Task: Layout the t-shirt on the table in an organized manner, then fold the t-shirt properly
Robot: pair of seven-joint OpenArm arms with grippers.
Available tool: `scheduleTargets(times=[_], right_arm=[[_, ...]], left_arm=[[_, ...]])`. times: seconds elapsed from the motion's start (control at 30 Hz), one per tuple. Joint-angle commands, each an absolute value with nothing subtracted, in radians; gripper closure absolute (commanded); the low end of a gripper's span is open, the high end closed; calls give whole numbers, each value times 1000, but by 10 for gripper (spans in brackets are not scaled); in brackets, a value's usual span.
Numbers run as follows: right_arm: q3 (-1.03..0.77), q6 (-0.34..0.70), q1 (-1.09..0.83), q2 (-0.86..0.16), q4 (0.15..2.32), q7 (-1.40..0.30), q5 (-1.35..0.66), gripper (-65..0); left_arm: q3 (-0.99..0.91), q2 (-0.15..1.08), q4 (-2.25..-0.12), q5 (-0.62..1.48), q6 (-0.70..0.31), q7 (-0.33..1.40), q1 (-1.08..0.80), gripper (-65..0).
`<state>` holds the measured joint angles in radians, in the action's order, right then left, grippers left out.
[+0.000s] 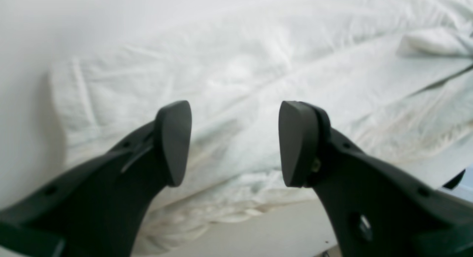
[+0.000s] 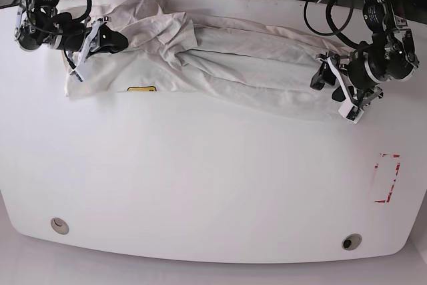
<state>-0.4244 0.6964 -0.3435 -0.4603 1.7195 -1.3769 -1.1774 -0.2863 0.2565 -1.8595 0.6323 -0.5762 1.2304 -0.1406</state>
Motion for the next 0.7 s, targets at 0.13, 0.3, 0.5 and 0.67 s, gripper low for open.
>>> scheduleTargets(times=[0.13,0.3,0.5,0.67], right_arm=[[-429,698,-344,-479,1725,-1265,-1040,-38],[-429,698,-335,-479,1724,-1188,-868,-40],[-426,698,-255,-450,1620,-1112,-656,-40],[-426,698,-183,-443,1480,-1030,-503,-40]], left_arm=[[-291,268,-1827,650,-576,1208,-171,-351],[-292,291,-1810,650,-576,1207,-205,-311],[-292,300,-1804,650,-576,1207,-211,-261],[-289,320,-1755,650,-576,1207,-206,-261]])
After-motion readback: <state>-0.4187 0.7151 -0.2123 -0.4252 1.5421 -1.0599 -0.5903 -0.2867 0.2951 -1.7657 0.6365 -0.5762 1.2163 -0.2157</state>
